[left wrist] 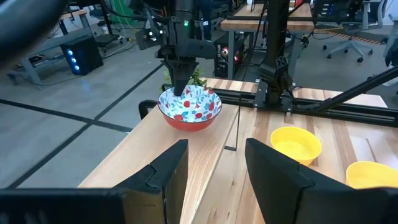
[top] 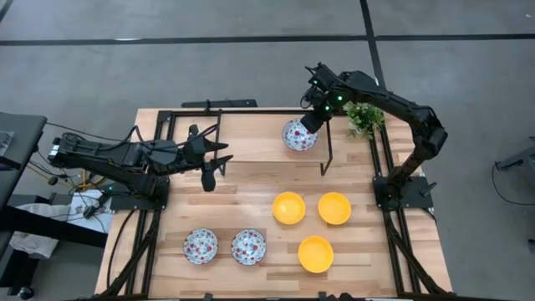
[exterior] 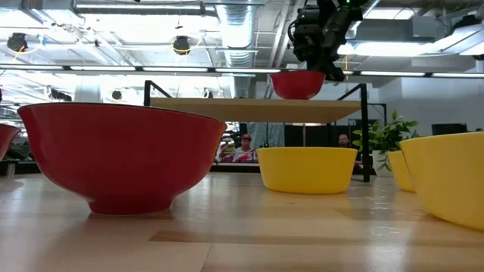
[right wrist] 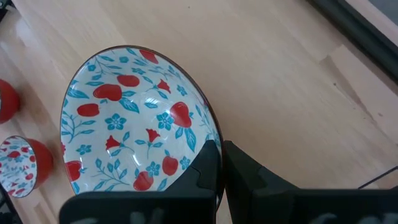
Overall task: Pick & Place Mini bowls
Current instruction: Put the top red patterned bowl on the shelf
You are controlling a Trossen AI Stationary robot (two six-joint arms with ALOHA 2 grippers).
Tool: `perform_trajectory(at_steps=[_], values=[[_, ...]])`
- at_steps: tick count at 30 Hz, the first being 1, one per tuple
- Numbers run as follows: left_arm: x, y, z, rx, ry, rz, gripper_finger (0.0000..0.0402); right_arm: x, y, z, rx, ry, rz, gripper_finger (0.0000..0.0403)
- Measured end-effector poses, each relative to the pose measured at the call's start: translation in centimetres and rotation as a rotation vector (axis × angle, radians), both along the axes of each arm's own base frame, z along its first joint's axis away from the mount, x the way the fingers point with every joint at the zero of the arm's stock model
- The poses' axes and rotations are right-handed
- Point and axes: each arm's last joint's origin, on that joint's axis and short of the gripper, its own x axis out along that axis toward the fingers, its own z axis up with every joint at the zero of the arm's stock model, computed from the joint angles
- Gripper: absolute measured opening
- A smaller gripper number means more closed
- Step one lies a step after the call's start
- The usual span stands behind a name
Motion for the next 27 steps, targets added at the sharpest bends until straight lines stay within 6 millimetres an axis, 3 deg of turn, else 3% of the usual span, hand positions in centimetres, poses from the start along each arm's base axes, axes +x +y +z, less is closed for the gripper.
perform_trajectory(at_steps=[8,27], values=[[0.01,0.0,0.0,0.0,0.0,0.0,0.0159,0.92,-0.18,-1.04,0.019,0.013,0.027,0.0],[0.01,0.01,0.0,0.003,0.001,0.0,0.0159,0.63,-0.49,-1.13,-0.022,0.047,0.023,0.0012]])
